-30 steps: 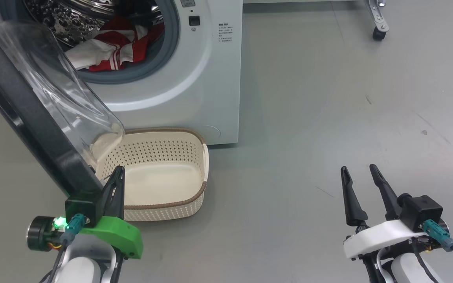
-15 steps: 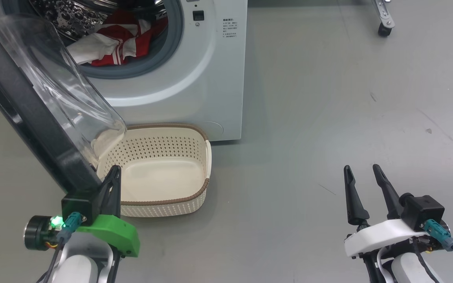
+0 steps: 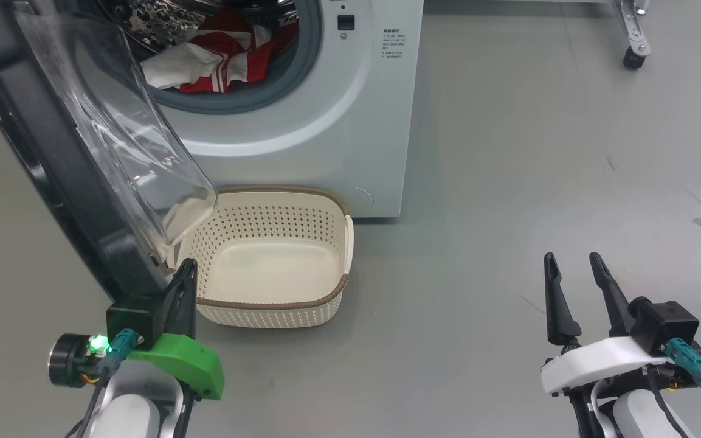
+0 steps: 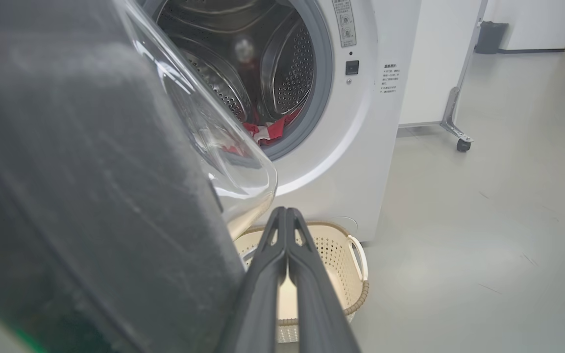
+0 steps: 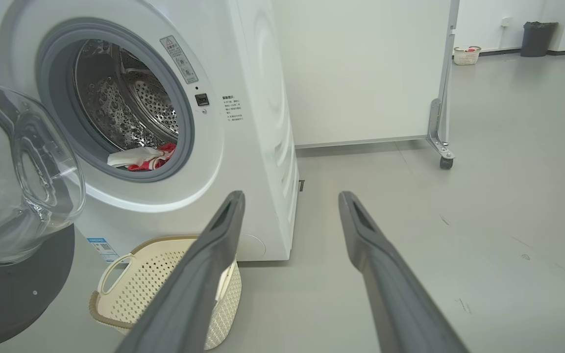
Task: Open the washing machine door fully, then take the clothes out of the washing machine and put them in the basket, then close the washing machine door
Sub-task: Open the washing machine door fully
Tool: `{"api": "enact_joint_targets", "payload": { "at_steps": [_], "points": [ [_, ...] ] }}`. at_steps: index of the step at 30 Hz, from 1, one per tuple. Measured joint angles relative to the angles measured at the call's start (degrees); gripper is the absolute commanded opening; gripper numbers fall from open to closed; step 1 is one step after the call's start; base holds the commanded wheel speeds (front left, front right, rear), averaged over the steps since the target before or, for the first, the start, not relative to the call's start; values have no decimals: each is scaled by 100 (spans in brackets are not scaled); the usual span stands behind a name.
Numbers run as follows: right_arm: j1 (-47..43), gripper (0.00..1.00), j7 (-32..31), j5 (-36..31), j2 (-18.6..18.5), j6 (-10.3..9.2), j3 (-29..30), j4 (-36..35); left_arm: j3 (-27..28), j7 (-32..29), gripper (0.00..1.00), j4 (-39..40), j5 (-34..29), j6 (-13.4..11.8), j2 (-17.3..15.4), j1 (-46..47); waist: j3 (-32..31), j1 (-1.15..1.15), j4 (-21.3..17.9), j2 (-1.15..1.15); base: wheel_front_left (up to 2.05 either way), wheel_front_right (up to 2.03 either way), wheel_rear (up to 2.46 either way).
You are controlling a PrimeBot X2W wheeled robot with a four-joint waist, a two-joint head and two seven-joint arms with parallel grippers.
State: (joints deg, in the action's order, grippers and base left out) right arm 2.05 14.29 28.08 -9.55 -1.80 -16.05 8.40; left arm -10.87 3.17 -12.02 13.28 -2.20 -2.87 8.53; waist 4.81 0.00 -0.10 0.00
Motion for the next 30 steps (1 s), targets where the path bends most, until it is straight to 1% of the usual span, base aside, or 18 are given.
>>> {"api": "enact_joint_targets", "payload": {
  "at_steps": [5,7,13,22,30],
  "points": [
    [-23,100,0,-11,4,25,-2,24,-10,44,0,-71,35,0,5,0,-34,0,234,0,0,0,0],
    [-26,100,0,-18,9,66,-4,31,-5,46,0,-88,62,0,7,-1,-48,0,336,0,0,0,0],
    [-31,100,0,-52,25,73,-12,36,45,70,0,-119,130,-2,9,-2,-73,0,596,0,0,0,0],
    [-49,100,0,-102,33,116,-73,38,315,174,0,-125,189,-74,-2,-8,-39,0,997,0,0,0,0],
    [-49,100,0,-152,4,123,-105,35,638,297,0,-89,336,-170,-35,-18,148,0,1222,0,0,0,0]
  ]
}}
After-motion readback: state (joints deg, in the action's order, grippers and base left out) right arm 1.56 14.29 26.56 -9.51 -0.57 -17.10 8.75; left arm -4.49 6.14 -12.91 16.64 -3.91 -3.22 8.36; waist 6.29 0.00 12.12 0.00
